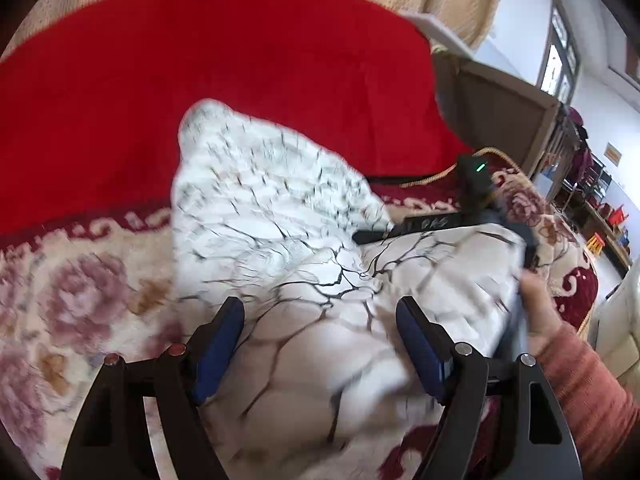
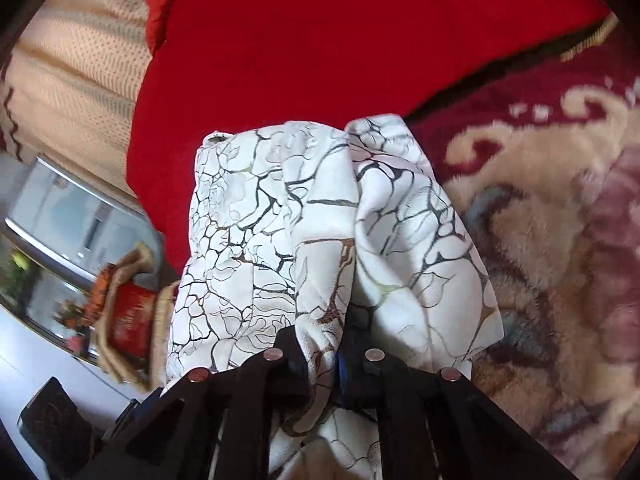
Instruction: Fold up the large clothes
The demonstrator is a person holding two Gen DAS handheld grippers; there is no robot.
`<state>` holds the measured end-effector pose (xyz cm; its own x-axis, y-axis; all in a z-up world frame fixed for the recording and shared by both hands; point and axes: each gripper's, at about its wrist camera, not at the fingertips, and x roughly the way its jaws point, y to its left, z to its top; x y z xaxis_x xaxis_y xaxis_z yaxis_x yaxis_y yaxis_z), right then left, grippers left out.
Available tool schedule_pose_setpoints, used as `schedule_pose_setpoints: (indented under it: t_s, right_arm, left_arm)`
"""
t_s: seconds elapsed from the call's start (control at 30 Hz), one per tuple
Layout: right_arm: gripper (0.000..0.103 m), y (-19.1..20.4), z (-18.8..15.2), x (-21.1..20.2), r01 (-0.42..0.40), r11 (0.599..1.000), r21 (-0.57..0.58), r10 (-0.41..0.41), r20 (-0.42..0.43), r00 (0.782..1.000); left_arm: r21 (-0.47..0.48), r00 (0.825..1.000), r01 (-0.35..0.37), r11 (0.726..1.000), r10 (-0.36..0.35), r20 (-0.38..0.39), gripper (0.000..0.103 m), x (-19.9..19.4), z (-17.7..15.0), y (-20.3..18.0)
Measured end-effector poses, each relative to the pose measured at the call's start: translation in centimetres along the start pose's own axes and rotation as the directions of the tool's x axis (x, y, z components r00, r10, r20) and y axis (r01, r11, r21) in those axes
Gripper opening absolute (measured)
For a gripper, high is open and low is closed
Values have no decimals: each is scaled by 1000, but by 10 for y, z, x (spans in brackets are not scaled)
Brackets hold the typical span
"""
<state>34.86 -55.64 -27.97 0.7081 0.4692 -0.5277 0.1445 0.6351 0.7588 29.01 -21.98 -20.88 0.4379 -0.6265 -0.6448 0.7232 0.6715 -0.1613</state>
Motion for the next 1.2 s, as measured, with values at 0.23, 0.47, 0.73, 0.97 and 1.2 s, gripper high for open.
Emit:
schedule_pose_setpoints:
  t_s: [0.23,0.47,0.73,0.97,1.2]
  right_arm:
    - [12,-19,-6,1,-49,998,39,49,10,999]
    - [30,22,-19,-55,64,996,-68,-57,99,993]
    - [30,126,-89,-127,-6,906,-424,113,228,967]
    - [10,65,-100,-76,174,943,-284,-169,40,985]
    - [2,29,-101,-66,206,943,-261,-212,2,977]
  left_arm:
    - [7,990,-126,992,126,-67,80,-4,-12,-2]
    - [-84,979,-101,991,84,-184,83,26,-23,1]
    - [-94,974,-139,986,119,-191,84,30,-23,-14]
    - [-221,986,-59,974,23,-165,84,12,-25,4]
    - [-217,979,-196,956,177,-104,84,-15,-13,25]
